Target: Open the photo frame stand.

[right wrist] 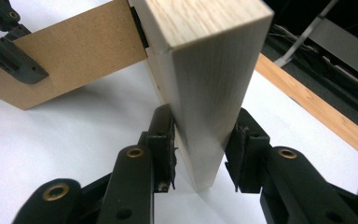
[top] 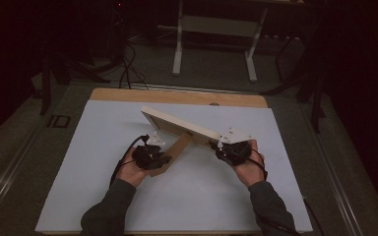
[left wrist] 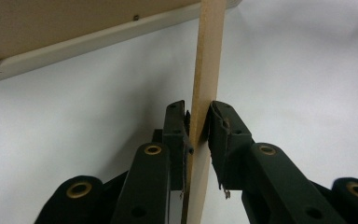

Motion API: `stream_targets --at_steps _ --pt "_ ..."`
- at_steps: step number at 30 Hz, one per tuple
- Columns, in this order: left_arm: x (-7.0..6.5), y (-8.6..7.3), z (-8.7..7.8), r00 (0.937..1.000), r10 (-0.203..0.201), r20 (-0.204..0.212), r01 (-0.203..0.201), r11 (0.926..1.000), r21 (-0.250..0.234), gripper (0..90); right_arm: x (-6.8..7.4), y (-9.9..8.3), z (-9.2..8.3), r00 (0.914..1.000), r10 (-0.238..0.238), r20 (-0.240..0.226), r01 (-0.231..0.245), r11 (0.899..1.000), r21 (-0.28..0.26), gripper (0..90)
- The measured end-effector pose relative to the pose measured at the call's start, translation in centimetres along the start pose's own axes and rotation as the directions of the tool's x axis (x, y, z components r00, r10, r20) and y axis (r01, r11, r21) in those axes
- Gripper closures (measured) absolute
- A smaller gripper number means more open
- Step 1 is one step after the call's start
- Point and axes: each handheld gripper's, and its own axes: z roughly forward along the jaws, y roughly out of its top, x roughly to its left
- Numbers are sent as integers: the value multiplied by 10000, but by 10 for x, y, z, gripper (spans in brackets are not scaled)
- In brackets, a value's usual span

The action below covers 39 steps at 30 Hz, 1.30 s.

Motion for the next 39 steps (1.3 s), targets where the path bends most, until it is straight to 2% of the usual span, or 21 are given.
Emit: stream_targets --at_steps 7,13,21,28,39 --pt "-1 0 0 9999 45 -121 -45 10000 16 763 1 0 0 10000 -34 -12 34 10000 20 652" --pt "-2 -1 0 9997 34 -251 -35 10000 -22 716 0 -1 0 10000 46 -73 -46 10000 -49 647" --pt "-2 -1 -6 10000 -54 -68 52 9997 -248 654 -3 -1 0 9991 273 -327 -276 9996 -85 619" --pt "-3 -1 -8 9999 -124 6 124 9994 -311 621 -3 -1 0 9982 276 -539 -281 9996 -75 569" --pt "-4 -3 -21 9988 -416 261 437 9952 -871 593 -5 -2 -1 9964 371 -762 -373 9993 -19 543"
